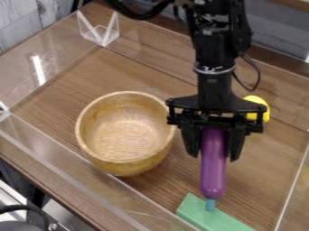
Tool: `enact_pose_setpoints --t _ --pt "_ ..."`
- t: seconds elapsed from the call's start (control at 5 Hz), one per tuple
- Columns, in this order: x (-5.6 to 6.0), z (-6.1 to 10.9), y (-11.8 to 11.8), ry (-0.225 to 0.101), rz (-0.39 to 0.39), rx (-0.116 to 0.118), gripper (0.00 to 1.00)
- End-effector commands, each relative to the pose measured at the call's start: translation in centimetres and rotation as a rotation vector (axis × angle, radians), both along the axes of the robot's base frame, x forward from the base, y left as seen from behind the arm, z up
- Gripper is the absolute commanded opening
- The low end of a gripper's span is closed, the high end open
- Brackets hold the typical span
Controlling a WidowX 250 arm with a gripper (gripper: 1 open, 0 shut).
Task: Remove the purple eggplant from inside the brown bowl and put it on the table
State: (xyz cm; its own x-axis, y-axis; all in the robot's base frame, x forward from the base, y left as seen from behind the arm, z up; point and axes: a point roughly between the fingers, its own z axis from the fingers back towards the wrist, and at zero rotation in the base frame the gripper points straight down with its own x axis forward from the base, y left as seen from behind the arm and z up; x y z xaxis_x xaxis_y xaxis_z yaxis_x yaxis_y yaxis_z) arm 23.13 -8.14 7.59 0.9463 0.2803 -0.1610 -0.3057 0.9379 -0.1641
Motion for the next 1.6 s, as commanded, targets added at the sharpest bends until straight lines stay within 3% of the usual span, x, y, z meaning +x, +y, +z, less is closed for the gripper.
enact_pose_setpoints --t 0.0,1.4 --pt "1.11 1.17 0.28 -0.05 0.007 -0.007 0.0" --pt "1.06 0.43 0.57 -0.065 0.01 0.018 0.0"
